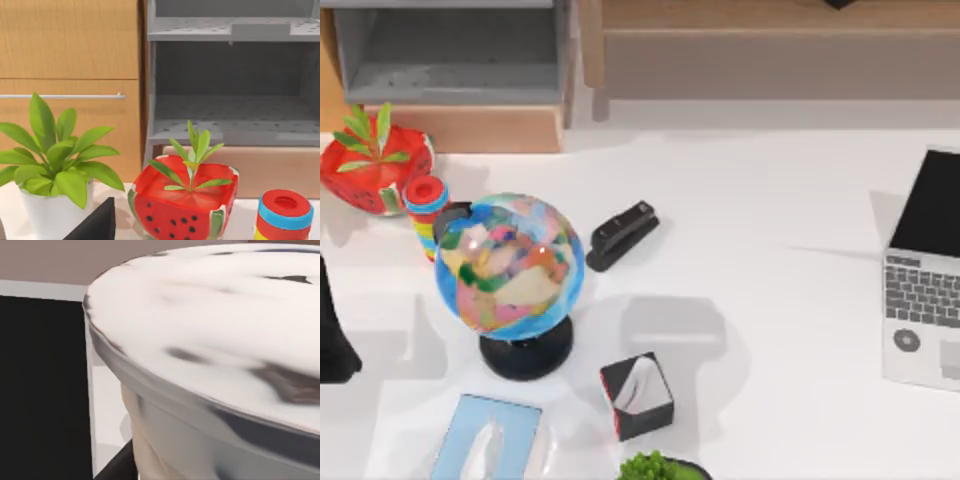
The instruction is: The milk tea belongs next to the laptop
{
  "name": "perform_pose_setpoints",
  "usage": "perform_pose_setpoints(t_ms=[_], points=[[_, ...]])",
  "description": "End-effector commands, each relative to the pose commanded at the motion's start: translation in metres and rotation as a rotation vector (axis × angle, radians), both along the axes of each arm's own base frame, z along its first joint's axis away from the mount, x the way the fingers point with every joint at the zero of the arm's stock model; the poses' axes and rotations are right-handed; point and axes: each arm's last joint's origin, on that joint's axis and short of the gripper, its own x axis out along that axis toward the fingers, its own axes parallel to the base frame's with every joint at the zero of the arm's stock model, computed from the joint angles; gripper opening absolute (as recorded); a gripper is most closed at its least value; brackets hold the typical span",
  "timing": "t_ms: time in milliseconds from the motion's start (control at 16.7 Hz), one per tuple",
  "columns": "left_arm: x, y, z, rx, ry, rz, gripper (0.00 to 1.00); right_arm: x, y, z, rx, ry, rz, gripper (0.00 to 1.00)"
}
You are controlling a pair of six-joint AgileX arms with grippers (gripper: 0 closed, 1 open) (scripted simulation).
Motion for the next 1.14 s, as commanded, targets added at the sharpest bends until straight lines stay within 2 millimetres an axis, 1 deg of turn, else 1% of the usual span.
perform_pose_setpoints(t_ms=[780, 840, 1140], points=[[0.0, 0.0, 0.0, 0.0, 0.0, 0.0, 1.0, 0.0, 0.0, 0.0, 0.0, 0.0, 0.0, 0.98], [0.0, 0.0, 0.0, 0.0, 0.0, 0.0, 1.0, 0.0, 0.0, 0.0, 0.0, 0.0, 0.0, 1.0], [0.0, 0.0, 0.0, 0.0, 0.0, 0.0, 1.0, 0.0, 0.0, 0.0, 0.0, 0.0, 0.0, 1.0]])
